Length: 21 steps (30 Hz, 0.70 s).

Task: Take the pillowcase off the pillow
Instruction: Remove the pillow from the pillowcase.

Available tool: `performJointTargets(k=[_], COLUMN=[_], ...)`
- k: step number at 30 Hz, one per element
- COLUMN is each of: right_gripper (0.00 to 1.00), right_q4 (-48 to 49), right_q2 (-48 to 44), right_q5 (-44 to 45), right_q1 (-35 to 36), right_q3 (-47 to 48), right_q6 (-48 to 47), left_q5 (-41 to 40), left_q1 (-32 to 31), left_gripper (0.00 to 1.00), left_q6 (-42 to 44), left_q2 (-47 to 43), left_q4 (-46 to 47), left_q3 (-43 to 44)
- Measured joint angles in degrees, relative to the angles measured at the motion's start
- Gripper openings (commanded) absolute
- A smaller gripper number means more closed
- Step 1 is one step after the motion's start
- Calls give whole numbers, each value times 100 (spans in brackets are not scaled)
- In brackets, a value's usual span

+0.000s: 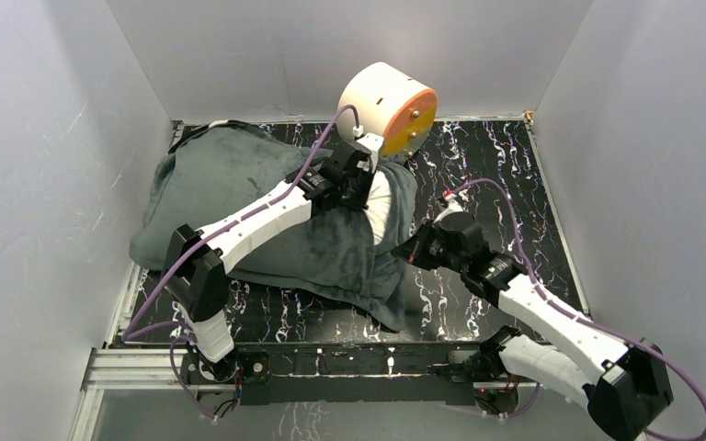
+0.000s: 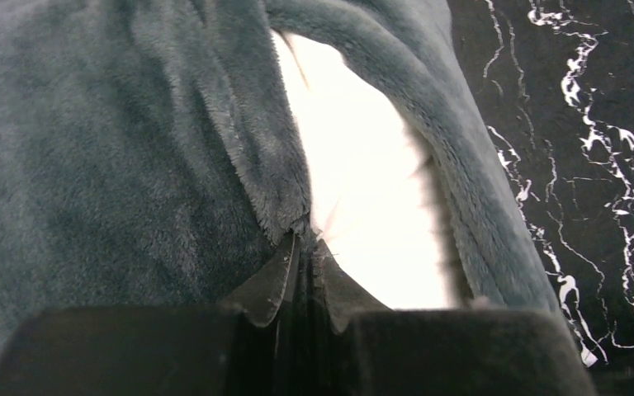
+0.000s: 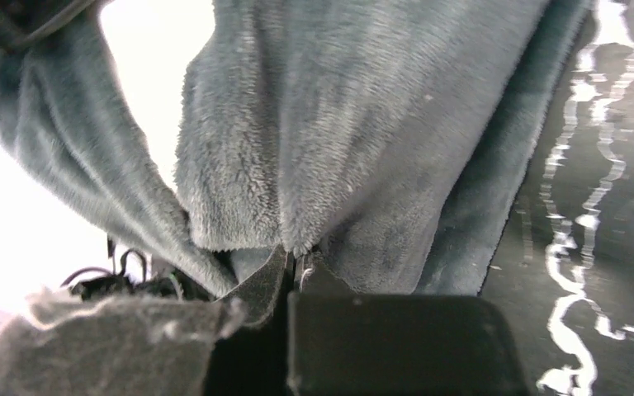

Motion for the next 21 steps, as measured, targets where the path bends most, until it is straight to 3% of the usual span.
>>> performJointTargets(k=[5,10,13,16,21], right_gripper=[0,0,0,0,0], right_q4=[-98,28,201,378,444], right_q2=[-741,-997,-662,-308,-267], right_q5=[68,-120,-284,-431,-496], right_q1=[-549,-745,-776,-789,-813], right_q3=[-743,-1154,-1145,-1099,-1099], right_q6=[164,407,442,483,511], left_q5=[-61,280,603,649,-17], left_q1=[-138,-103,-94,-236,-776], left_gripper=[0,59,84,92,98], left_q6=[-4,87,157,240,229], left_q2=[0,-7,-90,-269,-581], left_q4=[59,-48,-105,-216,-776], left_q3=[15,44,63,66,212])
